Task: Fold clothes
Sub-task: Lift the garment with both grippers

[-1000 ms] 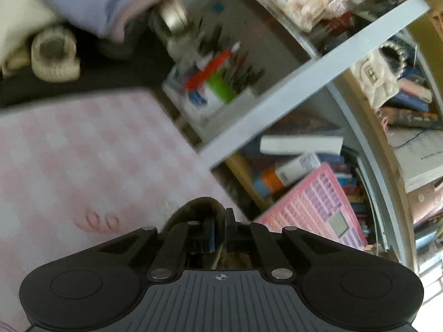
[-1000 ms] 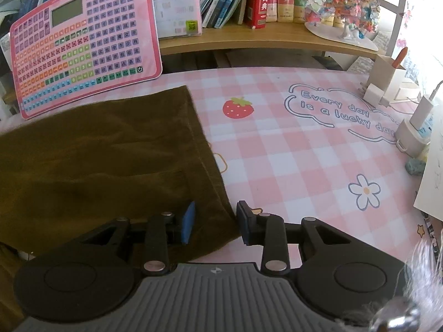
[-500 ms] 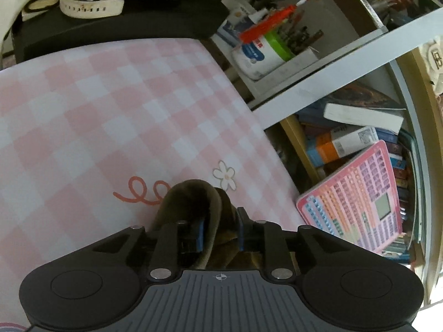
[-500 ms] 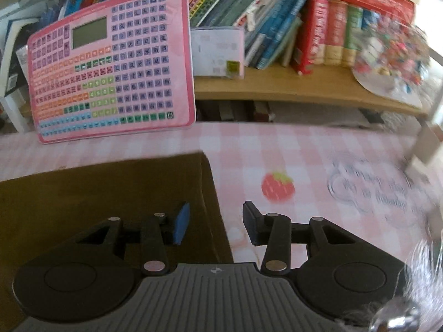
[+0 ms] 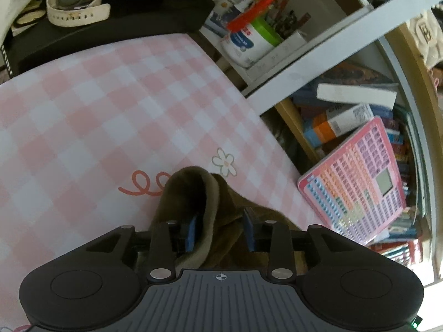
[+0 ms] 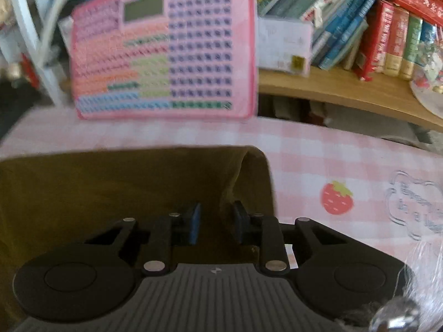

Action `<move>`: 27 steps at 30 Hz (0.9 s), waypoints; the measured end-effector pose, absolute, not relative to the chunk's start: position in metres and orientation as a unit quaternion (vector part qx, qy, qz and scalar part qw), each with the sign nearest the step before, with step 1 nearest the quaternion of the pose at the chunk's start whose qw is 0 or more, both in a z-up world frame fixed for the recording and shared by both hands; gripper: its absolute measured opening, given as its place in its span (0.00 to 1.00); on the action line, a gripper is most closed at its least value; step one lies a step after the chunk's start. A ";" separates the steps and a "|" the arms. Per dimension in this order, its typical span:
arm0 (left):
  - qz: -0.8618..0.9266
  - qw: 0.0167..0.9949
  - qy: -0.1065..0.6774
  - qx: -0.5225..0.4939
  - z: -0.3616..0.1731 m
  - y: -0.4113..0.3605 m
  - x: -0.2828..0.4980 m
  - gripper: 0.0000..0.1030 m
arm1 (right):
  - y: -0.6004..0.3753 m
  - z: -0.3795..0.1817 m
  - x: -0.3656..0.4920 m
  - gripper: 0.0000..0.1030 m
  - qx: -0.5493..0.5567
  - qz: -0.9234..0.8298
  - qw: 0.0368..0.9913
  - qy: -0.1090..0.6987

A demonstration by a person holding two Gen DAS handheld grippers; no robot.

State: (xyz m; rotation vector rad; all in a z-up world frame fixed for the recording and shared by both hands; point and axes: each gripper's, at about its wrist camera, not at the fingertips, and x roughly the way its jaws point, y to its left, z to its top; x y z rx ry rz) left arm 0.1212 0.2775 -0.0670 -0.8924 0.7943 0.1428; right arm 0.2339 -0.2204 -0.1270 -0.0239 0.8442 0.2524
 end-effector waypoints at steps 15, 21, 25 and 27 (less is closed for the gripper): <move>0.008 0.838 0.281 -0.468 -0.030 0.287 0.068 0.02 | -0.269 -0.049 0.157 0.04 0.134 0.141 0.937 0.289; -0.046 0.803 0.229 -0.548 -0.022 0.302 0.046 0.02 | -0.329 -0.014 0.108 0.04 0.317 0.206 0.910 0.171; -0.018 0.794 0.245 -0.556 -0.039 0.305 0.069 0.02 | -0.330 -0.019 0.154 0.04 0.319 0.167 0.912 0.195; 0.009 0.796 0.268 -0.543 -0.055 0.304 0.090 0.03 | -0.322 -0.035 0.195 0.04 0.294 0.130 0.916 0.239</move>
